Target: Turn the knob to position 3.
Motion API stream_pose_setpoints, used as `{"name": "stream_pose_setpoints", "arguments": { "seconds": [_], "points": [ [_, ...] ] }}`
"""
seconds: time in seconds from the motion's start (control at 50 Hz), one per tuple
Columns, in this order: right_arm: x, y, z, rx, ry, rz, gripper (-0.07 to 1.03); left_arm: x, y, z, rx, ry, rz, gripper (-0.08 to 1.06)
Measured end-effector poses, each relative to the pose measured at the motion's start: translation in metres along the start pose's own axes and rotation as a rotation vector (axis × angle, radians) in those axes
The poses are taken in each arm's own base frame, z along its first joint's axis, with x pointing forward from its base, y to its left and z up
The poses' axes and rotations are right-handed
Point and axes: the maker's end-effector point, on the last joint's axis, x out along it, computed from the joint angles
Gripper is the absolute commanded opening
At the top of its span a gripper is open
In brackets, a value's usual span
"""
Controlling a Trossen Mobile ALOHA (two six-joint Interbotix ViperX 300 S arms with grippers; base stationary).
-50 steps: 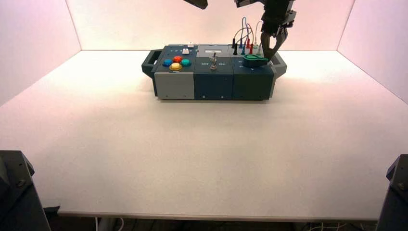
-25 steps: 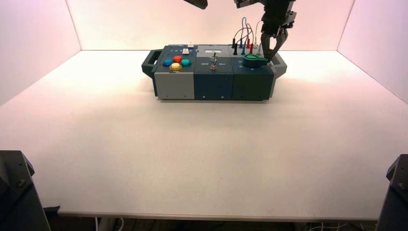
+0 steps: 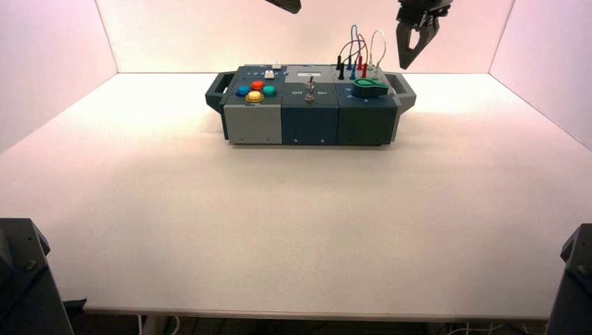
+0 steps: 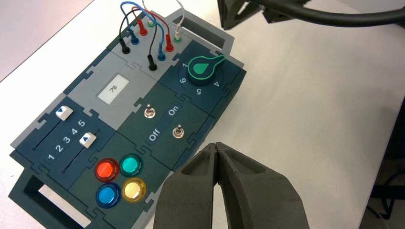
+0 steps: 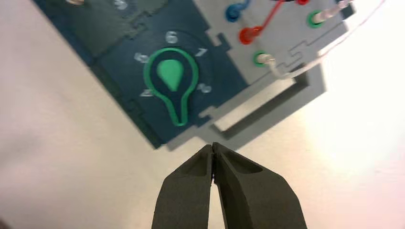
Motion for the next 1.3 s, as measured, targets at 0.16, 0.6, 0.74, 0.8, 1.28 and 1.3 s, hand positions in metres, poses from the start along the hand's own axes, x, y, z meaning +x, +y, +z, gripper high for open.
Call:
{"name": "stream_pose_setpoints", "arguments": {
  "seconds": [0.16, 0.6, 0.74, 0.8, 1.28, 1.3],
  "points": [
    [-0.005, 0.014, -0.003, 0.041, -0.042, 0.030, -0.02, -0.005, 0.001, -0.001, -0.005, -0.006, 0.007, -0.03],
    [-0.022, 0.056, -0.014, 0.199, -0.218, 0.079, -0.02, -0.013, 0.006, -0.019, -0.038, 0.009, 0.024, -0.03],
    [-0.028, 0.065, -0.020, 0.232, -0.259, 0.075, -0.02, -0.014, 0.009, -0.027, -0.062, 0.022, 0.029, -0.03],
    [-0.031, 0.068, -0.023, 0.236, -0.268, 0.069, -0.02, -0.014, 0.009, -0.029, -0.067, 0.022, 0.032, -0.03],
    [-0.057, 0.060, -0.048, 0.380, -0.382, -0.037, -0.02, -0.013, 0.012, -0.037, -0.079, 0.027, 0.049, -0.03],
    [-0.057, 0.060, -0.048, 0.379, -0.386, -0.040, -0.02, -0.013, 0.012, -0.037, -0.078, 0.028, 0.050, -0.03]
  ]
}}
